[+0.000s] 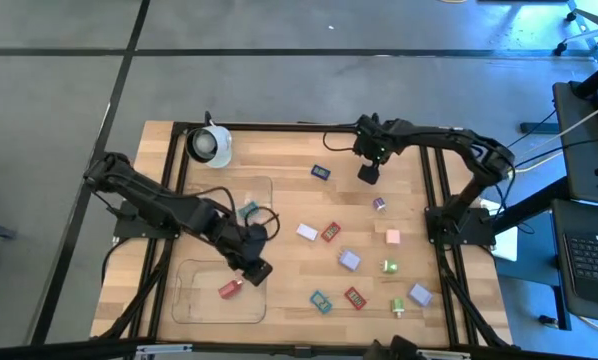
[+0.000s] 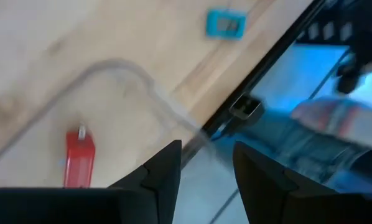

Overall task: Pick & Place Office items
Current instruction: Put the top light blue charger adapter into the bottom transparent bin

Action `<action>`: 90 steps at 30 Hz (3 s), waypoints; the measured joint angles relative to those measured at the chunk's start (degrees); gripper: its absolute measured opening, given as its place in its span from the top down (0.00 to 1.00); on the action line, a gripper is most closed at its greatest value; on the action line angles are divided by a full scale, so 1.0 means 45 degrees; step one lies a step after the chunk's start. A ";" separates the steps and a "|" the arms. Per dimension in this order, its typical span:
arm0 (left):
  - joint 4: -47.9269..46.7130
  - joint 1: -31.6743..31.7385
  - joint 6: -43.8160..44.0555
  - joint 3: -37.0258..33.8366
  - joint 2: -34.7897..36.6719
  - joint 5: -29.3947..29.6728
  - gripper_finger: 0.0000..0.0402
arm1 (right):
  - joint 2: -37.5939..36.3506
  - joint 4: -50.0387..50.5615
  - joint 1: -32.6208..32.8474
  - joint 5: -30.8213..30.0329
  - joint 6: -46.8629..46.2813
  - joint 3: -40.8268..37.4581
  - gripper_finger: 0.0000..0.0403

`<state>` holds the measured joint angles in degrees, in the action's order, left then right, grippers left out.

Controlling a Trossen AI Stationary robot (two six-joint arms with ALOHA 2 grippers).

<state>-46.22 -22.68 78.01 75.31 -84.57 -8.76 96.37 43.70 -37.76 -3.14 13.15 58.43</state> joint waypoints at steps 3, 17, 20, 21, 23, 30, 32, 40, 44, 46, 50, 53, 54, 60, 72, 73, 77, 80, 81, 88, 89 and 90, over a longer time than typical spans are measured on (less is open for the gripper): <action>-0.0080 0.0225 -0.0291 0.0082 0.0521 0.0896 0.66 | 0.0382 0.0015 -0.0123 0.0185 0.0044 0.0056 0.19; 0.0222 0.1122 -0.2453 0.0086 0.2922 0.7465 0.66 | 0.1012 -0.0175 -0.0179 0.0228 0.0078 -0.0008 0.20; 0.0928 0.1203 -0.3298 0.0086 0.3307 0.9007 0.66 | 0.1012 -0.0173 -0.0179 0.0229 0.0073 -0.0008 0.25; 0.1243 0.1240 -0.3604 0.0086 0.3385 0.9464 0.66 | 0.1012 -0.0171 -0.0179 0.0229 0.0076 -0.0008 0.27; 0.1759 0.1276 -0.4204 0.0086 0.3499 1.0181 0.66 | 0.1012 -0.0175 -0.0174 0.0229 0.0131 -0.0008 0.32; 0.3525 0.1601 -0.7028 0.0086 0.3495 1.1660 0.66 | 0.1002 -0.0136 -0.0174 0.0230 -0.0159 0.0002 0.48; 0.3619 0.1809 -0.7375 0.0086 0.3495 1.1733 0.66 | 0.1002 -0.0136 -0.0174 0.0235 -0.0314 0.0002 0.48; 0.3689 0.2255 -0.8756 0.0086 0.3431 1.1727 0.59 | 0.0471 -0.0208 -0.0145 0.0937 -0.1163 -0.0003 0.48; 0.3934 0.2246 -0.9782 0.0072 0.3376 1.2092 0.53 | -0.0484 -0.0389 -0.0111 0.0946 -0.1488 -0.0003 0.48; 0.4073 0.2246 -1.0234 0.0082 0.3389 1.2437 0.50 | -0.1208 -0.0597 -0.0110 0.1095 -0.1563 -0.0003 0.48; 0.4052 0.2250 -1.0946 0.0082 0.3389 1.3867 0.46 | -0.2908 -0.1728 -0.0022 0.2257 -0.2362 -0.0003 0.48; 0.4044 0.2254 -1.1453 0.0082 0.3389 1.4810 0.45 | -0.4232 -0.3081 0.0103 0.3204 -0.3404 -0.0003 0.48; 0.4048 0.2294 -1.1587 0.0078 0.3389 1.5040 0.45 | -0.4666 -0.3565 0.0168 0.3454 -0.3795 -0.0003 0.48; 0.4049 0.2746 -1.1850 0.0082 0.3389 1.5272 0.45 | -0.6544 -0.7128 0.0697 0.4693 -0.6052 -0.0003 0.48; 0.7940 0.3665 -1.8135 0.0072 0.1452 1.4766 0.44 | -0.6944 -1.2538 0.2270 0.4945 -0.9556 -0.0003 0.48; 0.8723 0.3740 -1.9006 0.0072 0.1260 1.4762 0.44 | -0.6889 -1.2857 0.2369 0.4949 -0.9771 -0.0003 0.48; 1.1427 0.4025 -2.1928 0.0072 0.0669 1.3626 0.44 | -0.6861 -1.3105 0.2700 0.5255 -0.9658 -0.0003 0.48; 1.2589 0.4222 -2.2740 0.0072 0.0500 1.2134 0.43 | -0.6847 -1.3033 0.2892 0.5732 -0.9535 -0.0003 0.48; 1.2717 0.4298 -2.2798 0.0072 0.0474 1.1577 0.42 | -0.6851 -1.3040 0.2932 0.5890 -0.9568 -0.0003 0.48; 1.2617 0.4640 -2.2133 0.0076 0.0455 0.8820 0.31 | -0.6851 -1.2825 0.3026 0.7329 -1.1141 -0.0003 0.48; 1.2619 0.4663 -2.2241 0.0073 0.0455 0.8574 0.29 | -0.6851 -1.2675 0.3026 0.7438 -1.1385 -0.0003 0.48; 1.2619 0.4660 -2.2332 0.0076 0.0455 0.8425 0.28 | -0.6849 -1.2500 0.3026 0.7524 -1.1513 -0.0003 0.47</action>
<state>10.57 -1.72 -22.48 75.65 -82.52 29.15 65.55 -12.55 -24.14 30.72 -38.65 58.41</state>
